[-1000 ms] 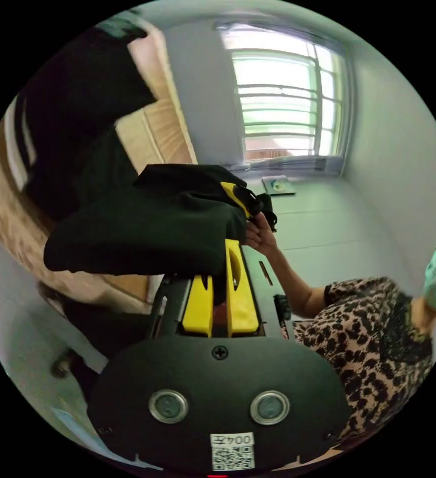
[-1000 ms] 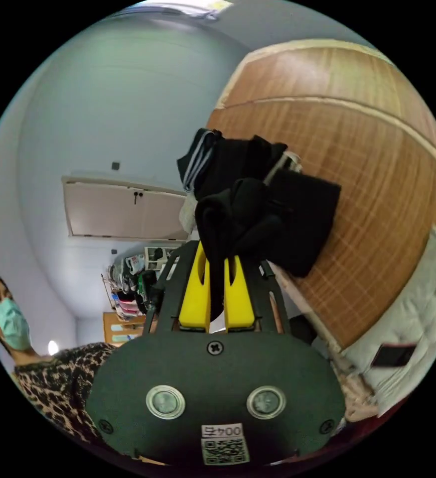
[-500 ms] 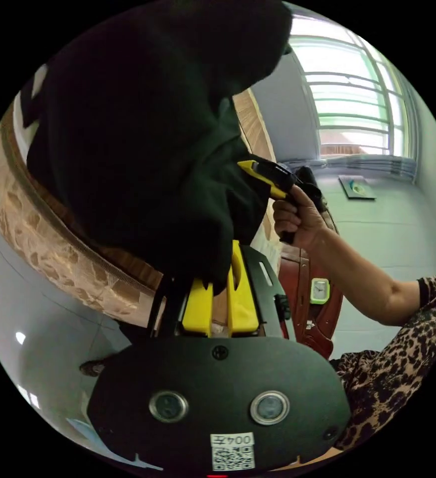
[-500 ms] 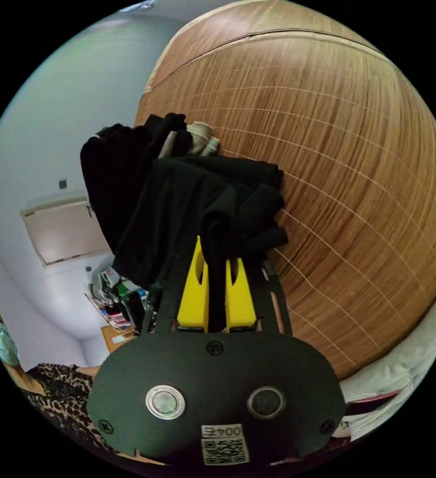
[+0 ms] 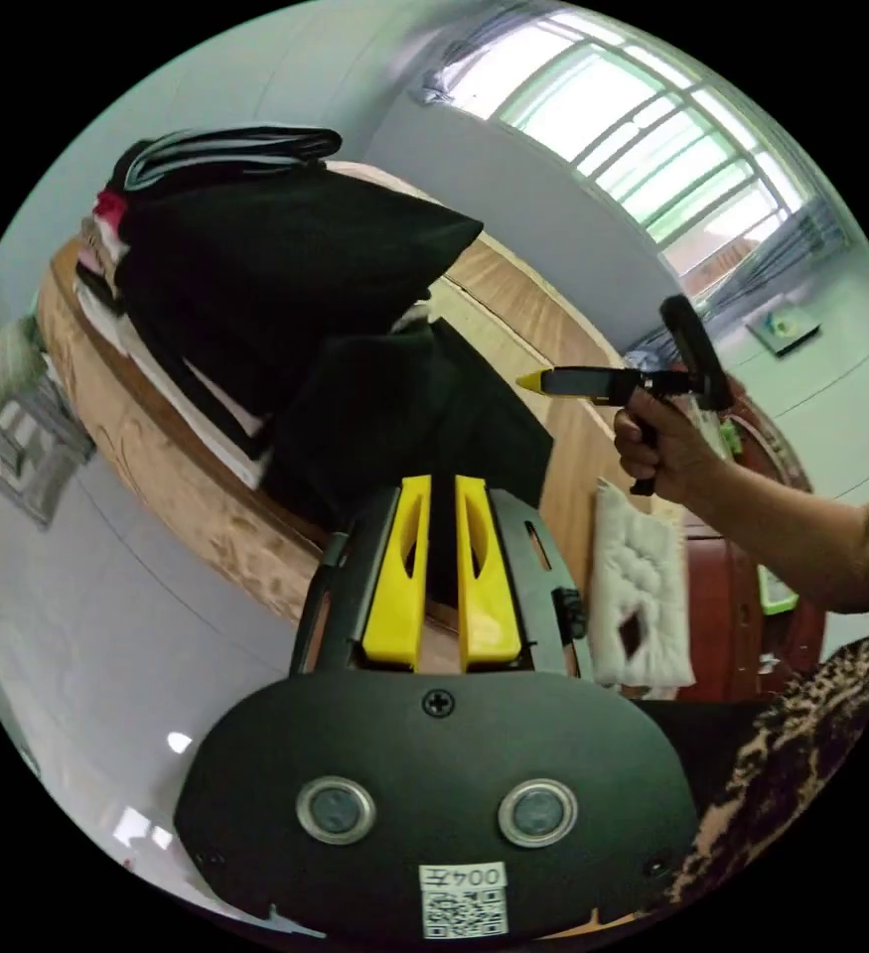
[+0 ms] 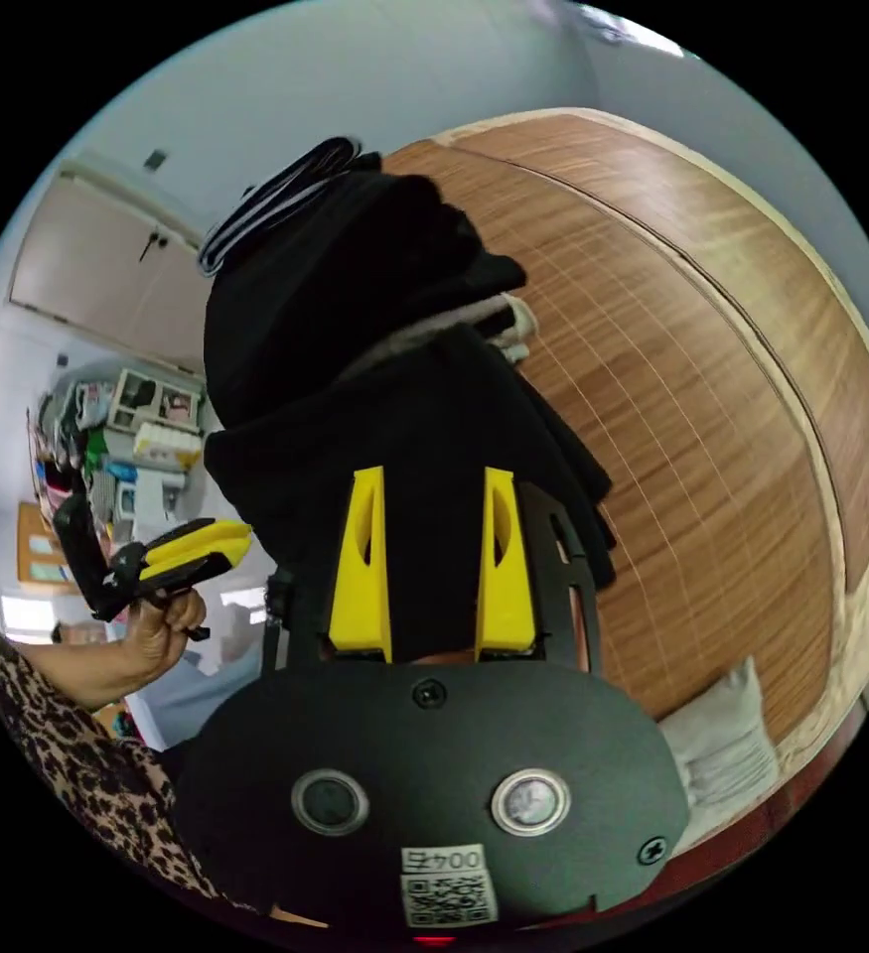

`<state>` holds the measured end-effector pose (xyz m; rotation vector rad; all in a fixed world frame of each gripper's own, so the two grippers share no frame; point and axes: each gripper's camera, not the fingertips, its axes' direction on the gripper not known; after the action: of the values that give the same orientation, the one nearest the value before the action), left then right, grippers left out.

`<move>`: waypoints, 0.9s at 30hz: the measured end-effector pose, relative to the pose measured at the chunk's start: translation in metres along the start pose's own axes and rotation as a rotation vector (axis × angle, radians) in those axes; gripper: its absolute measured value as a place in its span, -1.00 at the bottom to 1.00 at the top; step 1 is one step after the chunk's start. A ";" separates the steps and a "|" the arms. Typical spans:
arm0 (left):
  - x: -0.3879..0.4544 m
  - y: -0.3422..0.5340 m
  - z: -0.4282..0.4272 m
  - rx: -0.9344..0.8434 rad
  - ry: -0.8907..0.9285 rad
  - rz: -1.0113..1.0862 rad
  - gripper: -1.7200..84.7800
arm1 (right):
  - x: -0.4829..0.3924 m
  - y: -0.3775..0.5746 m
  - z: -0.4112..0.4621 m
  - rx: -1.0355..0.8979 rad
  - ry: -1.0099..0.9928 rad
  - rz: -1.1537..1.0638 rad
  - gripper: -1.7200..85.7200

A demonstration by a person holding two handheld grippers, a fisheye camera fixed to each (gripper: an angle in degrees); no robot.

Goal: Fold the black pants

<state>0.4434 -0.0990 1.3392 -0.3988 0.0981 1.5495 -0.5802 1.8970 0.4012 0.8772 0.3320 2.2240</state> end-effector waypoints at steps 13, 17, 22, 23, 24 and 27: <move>-0.124 -0.042 0.021 -0.063 0.307 -0.457 -0.94 | -0.104 -0.073 0.103 -0.294 0.137 -0.050 -0.66; -0.099 -0.042 -0.026 -0.061 0.254 -0.390 -0.95 | -0.136 -0.042 0.075 -0.216 0.106 -0.025 -0.66; -0.088 0.027 -0.136 -0.024 0.258 -0.452 -0.95 | -0.212 0.021 0.019 -0.066 0.051 -0.081 -0.74; -0.088 0.039 -0.153 -0.020 0.248 -0.458 -0.95 | -0.245 0.036 0.010 -0.049 0.037 -0.138 -0.78; -0.088 0.063 -0.190 -0.005 0.222 -0.474 -0.96 | -0.284 0.051 0.005 -0.045 0.006 -0.213 -0.84; -0.087 0.136 -0.292 0.065 0.142 -0.565 -0.96 | -0.401 0.086 0.012 -0.105 -0.147 -0.429 -0.95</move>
<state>0.3615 -0.2757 1.0681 -0.4398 0.1329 0.9584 -0.4100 1.5544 0.2521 0.8200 0.2990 1.7563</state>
